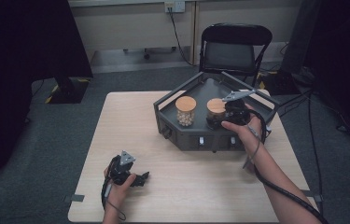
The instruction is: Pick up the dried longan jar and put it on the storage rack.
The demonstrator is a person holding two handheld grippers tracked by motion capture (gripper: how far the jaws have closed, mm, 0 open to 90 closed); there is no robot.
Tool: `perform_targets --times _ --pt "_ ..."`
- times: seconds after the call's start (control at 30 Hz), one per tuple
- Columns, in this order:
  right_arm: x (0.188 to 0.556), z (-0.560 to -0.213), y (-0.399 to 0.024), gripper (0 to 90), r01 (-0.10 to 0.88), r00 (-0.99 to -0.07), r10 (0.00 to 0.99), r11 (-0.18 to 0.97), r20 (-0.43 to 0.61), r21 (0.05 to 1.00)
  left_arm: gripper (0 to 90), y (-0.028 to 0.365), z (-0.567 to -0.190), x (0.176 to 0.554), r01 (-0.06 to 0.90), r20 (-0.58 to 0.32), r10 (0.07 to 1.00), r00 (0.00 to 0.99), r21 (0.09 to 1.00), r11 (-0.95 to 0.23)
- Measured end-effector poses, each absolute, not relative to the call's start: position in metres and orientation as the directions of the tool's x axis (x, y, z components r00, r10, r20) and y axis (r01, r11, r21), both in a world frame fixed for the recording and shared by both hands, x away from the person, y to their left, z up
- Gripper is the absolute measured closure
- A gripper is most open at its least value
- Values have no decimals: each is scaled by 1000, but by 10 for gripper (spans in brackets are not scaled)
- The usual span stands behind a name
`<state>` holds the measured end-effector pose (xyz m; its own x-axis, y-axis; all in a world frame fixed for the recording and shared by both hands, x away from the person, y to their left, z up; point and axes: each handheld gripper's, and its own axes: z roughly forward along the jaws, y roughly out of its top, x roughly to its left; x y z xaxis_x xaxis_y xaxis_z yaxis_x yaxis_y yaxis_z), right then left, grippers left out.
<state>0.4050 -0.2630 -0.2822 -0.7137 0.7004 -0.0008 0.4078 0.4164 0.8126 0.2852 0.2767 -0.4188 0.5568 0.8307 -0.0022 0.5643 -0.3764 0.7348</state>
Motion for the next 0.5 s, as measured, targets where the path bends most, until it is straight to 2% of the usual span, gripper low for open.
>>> perform_targets --times 0.5 --pt "407 -288 -263 254 413 -710 705 410 5 813 1 277 -418 285 564 0 830 558 734 -379"
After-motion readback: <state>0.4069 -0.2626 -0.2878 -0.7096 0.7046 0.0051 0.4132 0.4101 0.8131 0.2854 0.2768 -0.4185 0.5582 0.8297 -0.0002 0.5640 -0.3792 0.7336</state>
